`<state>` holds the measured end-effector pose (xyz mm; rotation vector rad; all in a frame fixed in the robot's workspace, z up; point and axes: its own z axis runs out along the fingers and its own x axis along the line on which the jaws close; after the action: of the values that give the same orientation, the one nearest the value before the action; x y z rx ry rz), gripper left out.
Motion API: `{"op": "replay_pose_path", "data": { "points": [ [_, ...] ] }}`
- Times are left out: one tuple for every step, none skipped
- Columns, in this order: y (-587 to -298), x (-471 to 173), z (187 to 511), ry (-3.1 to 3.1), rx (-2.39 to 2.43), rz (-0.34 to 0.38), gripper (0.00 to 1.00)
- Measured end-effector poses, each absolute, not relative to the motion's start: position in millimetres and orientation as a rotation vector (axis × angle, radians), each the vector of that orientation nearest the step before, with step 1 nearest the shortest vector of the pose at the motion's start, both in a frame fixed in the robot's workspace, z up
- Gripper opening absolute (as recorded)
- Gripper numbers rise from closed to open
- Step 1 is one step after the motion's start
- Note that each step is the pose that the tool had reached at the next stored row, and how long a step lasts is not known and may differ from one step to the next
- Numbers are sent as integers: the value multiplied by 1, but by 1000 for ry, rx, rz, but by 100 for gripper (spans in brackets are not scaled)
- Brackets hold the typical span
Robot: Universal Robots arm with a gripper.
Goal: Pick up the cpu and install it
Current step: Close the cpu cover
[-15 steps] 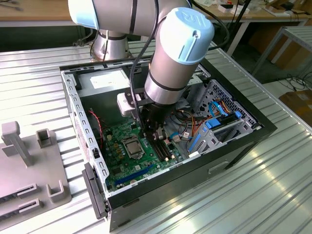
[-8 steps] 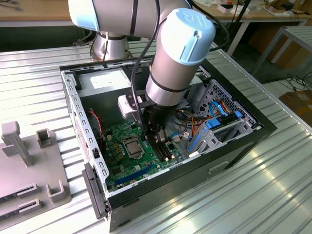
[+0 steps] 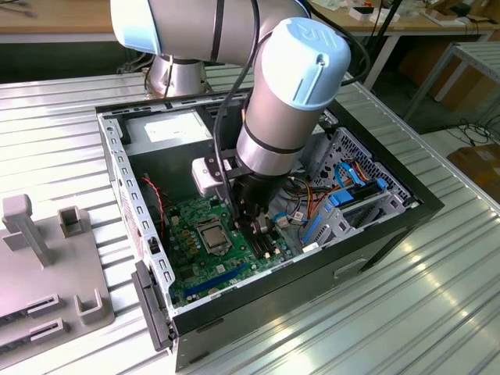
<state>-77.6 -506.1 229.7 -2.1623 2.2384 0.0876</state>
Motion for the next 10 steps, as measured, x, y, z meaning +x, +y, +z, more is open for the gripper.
{"op": "replay_pose_path", "data": {
  "points": [
    [-506,-78,229,2237,-2163,88,11],
    [-507,-78,229,2237,-2164,88,11],
    [-507,-78,229,2236,-2165,87,11],
    [-507,-78,229,2235,-2166,87,11],
    [-508,-78,229,2234,-2167,87,11],
    [-508,-78,229,2233,-2168,87,11],
    [-509,-78,229,2233,-2170,86,11],
    [-509,-78,229,2232,-2171,86,11],
    [-510,-78,229,2231,-2172,86,11],
    [-510,-78,229,2230,-2173,85,11]
  ]
}}
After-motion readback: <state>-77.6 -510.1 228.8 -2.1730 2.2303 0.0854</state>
